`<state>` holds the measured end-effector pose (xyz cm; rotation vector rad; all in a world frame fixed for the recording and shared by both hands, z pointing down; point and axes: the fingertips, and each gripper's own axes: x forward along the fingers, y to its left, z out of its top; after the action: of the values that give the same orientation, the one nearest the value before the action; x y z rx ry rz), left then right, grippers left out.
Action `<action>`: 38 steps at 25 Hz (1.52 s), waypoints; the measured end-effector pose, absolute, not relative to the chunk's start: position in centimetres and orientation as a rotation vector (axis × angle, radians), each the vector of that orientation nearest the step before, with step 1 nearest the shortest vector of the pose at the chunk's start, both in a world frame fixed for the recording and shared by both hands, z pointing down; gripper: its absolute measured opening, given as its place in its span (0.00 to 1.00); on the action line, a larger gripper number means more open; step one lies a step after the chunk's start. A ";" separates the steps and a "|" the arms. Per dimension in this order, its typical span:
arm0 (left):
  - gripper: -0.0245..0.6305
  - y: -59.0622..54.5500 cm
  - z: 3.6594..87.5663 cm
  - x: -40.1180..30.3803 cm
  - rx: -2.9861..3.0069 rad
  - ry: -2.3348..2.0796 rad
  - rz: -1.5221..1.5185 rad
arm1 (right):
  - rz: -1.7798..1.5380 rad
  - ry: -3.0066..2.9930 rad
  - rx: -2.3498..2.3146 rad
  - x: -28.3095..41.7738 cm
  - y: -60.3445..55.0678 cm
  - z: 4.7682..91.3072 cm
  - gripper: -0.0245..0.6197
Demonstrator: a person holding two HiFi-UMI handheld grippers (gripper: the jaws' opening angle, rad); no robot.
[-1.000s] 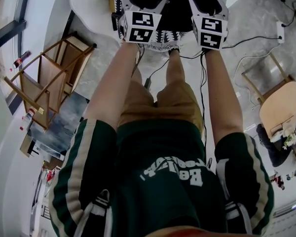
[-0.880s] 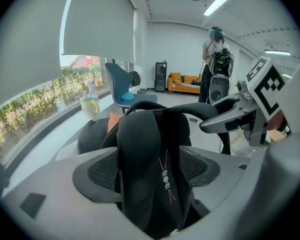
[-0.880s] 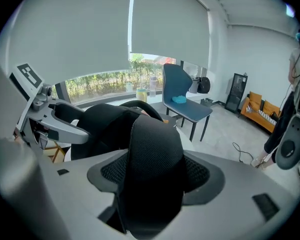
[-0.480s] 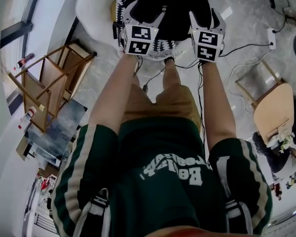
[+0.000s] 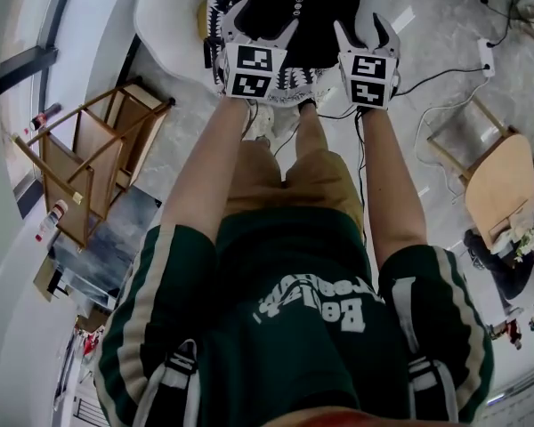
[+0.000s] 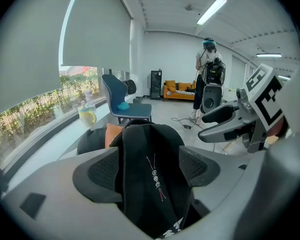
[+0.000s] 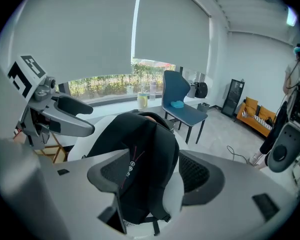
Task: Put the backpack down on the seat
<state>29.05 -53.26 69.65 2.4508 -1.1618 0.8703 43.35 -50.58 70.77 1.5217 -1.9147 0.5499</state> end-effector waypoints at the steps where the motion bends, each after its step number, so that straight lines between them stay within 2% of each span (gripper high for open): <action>1: 0.61 -52.9 69.6 28.9 2.468 -1.150 0.865 | 0.548 -1.912 1.530 43.0 -50.1 70.7 0.47; 10: 0.61 -47.0 64.5 23.8 2.626 -1.034 0.866 | 0.507 -1.915 1.592 36.6 -43.9 66.1 0.47; 22: 0.61 -39.4 47.3 19.5 2.797 -1.016 0.653 | 0.349 -2.054 1.754 31.0 -35.3 45.3 0.47; 38: 0.61 -35.4 27.3 23.4 2.898 -1.125 0.337 | 0.172 -2.306 1.663 33.3 -31.4 30.5 0.47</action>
<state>23.36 -35.40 27.29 2.8981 -1.1248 0.3369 33.30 -31.38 30.54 1.6634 -2.3060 0.1721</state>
